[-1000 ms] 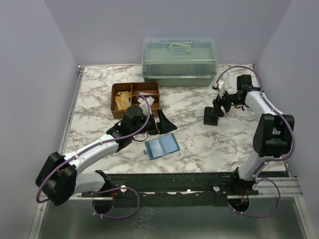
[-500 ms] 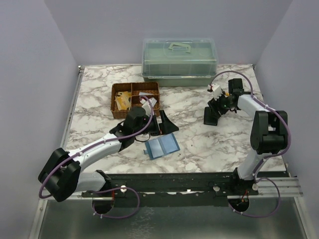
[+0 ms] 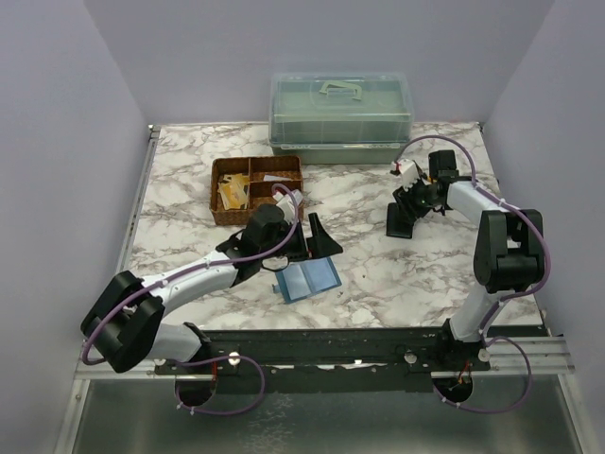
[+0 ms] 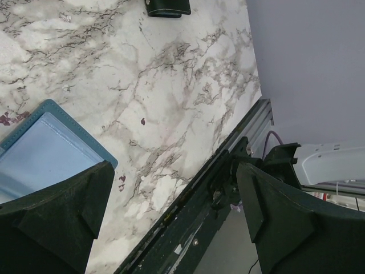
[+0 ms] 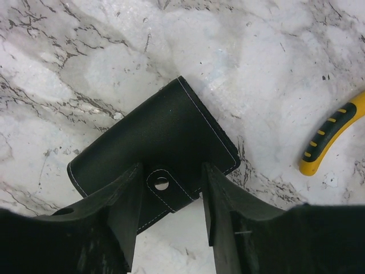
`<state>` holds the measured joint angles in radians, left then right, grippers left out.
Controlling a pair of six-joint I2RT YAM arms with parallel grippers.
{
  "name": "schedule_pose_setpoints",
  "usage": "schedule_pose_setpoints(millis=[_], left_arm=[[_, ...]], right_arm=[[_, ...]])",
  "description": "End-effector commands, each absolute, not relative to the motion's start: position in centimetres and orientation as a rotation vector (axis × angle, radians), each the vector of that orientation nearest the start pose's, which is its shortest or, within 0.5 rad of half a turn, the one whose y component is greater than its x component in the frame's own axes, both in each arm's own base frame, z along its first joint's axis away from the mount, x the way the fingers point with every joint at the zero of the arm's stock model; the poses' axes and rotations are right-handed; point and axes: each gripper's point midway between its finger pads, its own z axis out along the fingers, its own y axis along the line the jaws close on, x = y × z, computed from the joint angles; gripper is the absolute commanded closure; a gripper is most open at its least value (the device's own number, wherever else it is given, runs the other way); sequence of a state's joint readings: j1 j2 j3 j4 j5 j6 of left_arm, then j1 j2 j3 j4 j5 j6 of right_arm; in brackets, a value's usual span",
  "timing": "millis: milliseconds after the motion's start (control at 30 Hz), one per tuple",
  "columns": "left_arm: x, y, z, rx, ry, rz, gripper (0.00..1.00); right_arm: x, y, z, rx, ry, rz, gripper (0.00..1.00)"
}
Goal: Take the credit cards out of the card holder
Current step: Pick up the card holder from the center of the board.
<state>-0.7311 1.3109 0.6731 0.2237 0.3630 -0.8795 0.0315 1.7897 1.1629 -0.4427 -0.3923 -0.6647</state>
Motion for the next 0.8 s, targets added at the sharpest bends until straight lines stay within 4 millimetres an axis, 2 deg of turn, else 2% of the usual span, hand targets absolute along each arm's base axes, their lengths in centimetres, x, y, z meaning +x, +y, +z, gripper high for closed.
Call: schedule_pose_setpoints(millis=[0,233,433,567,767], left_arm=[[22.9,-33.4,16.6,0.117,2.199,-1.347,0.02],[23.1,-34.2,16.4,0.139,2.208,-1.352,0.02],[23.4,-35.1,16.1,0.157,2.216,-1.355,0.02],[23.8,-36.1,15.5,0.171,2.229,-1.355,0.02],[24.7,-38.0,14.1,0.179,2.248,-1.358,0.02]], right_arm=[[38.3,5.7,2.3,-1.017,2.400,0.306,0.55],[37.6,5.9,3.0,-1.018,2.385,0.316,0.78],[37.9,5.7,4.2,-1.003,2.343,0.268,0.99],[38.1,6.1,5.7,-0.989,2.291,0.258,1.00],[37.7,8.2,9.0,-0.975,2.174,0.361,1.00]])
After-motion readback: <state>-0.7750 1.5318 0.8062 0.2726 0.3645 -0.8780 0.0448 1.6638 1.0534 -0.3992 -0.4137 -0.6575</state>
